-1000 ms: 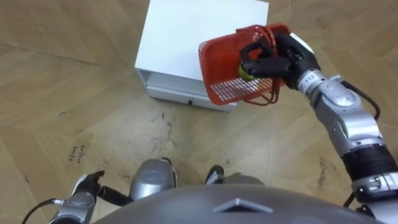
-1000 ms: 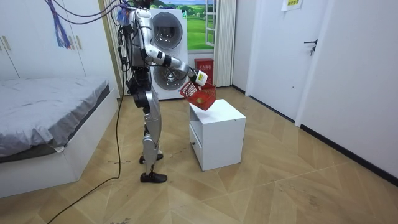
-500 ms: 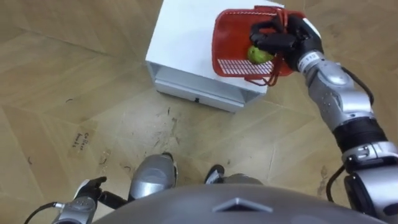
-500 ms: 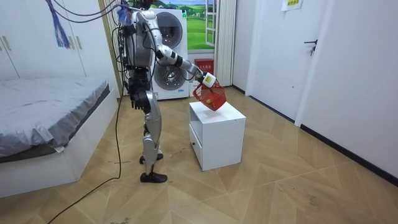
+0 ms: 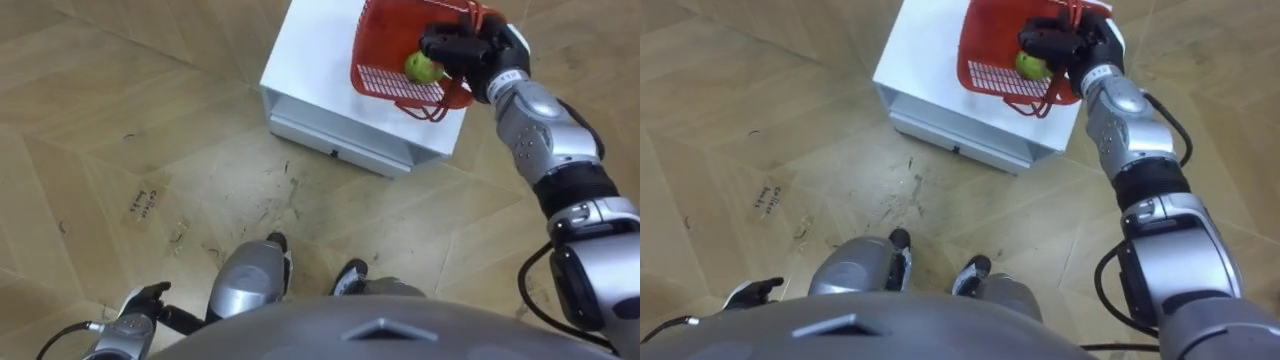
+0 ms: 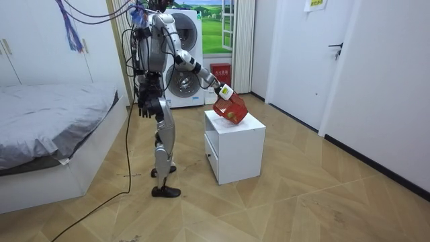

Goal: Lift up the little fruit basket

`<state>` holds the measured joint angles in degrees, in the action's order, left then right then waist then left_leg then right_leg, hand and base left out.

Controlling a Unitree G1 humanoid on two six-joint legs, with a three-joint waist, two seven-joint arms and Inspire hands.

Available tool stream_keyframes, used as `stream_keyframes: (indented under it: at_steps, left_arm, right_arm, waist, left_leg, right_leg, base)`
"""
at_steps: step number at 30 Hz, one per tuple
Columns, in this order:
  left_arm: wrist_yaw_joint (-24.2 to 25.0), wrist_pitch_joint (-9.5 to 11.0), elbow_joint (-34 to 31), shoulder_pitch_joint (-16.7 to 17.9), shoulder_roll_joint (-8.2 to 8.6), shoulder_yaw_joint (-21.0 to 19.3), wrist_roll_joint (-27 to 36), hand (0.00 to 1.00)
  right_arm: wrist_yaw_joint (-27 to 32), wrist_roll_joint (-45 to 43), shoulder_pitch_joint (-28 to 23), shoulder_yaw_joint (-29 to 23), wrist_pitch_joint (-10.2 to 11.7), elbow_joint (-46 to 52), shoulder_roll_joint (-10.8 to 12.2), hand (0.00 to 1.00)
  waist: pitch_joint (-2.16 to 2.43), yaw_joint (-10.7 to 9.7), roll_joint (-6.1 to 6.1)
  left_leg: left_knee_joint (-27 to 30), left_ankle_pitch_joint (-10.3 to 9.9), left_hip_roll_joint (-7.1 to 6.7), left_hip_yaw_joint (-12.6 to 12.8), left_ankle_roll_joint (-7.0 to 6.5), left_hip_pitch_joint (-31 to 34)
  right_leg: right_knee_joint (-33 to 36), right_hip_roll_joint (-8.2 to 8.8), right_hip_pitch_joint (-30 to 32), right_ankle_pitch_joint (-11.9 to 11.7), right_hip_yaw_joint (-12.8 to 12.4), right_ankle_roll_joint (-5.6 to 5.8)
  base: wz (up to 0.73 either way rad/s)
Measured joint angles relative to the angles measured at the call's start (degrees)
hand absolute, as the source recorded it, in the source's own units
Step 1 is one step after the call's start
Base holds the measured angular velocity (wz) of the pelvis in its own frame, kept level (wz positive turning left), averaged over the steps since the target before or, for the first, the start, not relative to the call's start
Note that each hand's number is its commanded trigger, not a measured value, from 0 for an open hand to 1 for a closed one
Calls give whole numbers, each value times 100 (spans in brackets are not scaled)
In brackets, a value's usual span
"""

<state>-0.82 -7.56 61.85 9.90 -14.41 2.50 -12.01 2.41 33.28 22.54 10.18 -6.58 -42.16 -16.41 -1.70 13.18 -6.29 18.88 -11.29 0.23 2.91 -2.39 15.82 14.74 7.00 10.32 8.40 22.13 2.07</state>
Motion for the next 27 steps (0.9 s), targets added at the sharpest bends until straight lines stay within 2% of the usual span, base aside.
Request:
stream_keyframes:
  at_steps: [1,3,20,27]
  left_arm:
    - [0,-16,1,-24,0,0,-1,0]
    - [6,-16,7,-36,1,1,-1,0]
    - [66,-87,64,-36,32,9,-1,0]
    - [152,-87,69,-56,37,75,0,0]
  right_arm:
    - [0,-2,1,0,0,-2,0,92]
    - [-4,-2,4,0,0,-10,0,0]
    - [-157,-262,290,93,10,-486,1,0]
    - [-232,-403,314,214,37,-643,3,0]
  waist:
    - [-1,4,0]
    - [-2,9,0]
    - [-46,142,59]
    - [-46,138,61]
  left_leg:
    - [0,2,0,1,-4,11]
    - [1,5,-1,4,-9,16]
    - [-3,7,-3,-47,-12,82]
    - [-3,7,-5,-50,-12,81]
  right_leg:
    - [5,2,6,0,1,0]
    - [6,3,6,0,2,0]
    - [12,-6,65,9,-4,13]
    - [12,-2,61,11,-2,17]
  base:
    - [7]
    - [3]
    - [1]
    - [0]
